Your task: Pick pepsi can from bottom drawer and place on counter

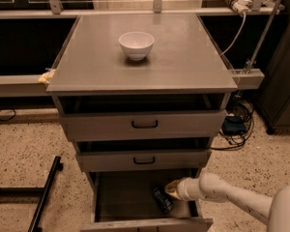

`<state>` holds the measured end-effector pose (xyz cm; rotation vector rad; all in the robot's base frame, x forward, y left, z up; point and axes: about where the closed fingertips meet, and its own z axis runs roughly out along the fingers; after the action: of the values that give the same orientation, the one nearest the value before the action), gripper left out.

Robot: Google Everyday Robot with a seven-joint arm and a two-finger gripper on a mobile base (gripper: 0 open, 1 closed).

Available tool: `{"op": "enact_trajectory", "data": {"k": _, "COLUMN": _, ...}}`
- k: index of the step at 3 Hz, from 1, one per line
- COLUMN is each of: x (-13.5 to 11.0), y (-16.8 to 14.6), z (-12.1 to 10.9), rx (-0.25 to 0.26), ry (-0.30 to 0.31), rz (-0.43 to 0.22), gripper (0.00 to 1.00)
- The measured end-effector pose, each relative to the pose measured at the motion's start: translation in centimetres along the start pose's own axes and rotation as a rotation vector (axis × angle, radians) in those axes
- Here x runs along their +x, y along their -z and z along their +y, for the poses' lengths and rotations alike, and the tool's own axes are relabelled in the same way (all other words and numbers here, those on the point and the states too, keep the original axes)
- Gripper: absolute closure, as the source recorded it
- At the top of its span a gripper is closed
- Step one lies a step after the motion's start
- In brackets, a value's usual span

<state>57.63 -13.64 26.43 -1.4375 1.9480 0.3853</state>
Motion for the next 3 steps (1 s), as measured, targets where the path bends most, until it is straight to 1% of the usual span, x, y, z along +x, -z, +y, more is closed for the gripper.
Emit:
{"op": "enact_trajectory", "data": {"k": 1, "x": 1.0, "y": -2.1, "z": 0.0, "rx": 0.012, "ry": 0.004, "rz": 0.002, "gripper": 0.82}}
{"op": "enact_trajectory", "data": {"k": 3, "x": 2.4, "y": -5.4, "z": 0.3, "rx": 0.013, "ry": -0.010, "rz": 0.007, "gripper": 0.35}}
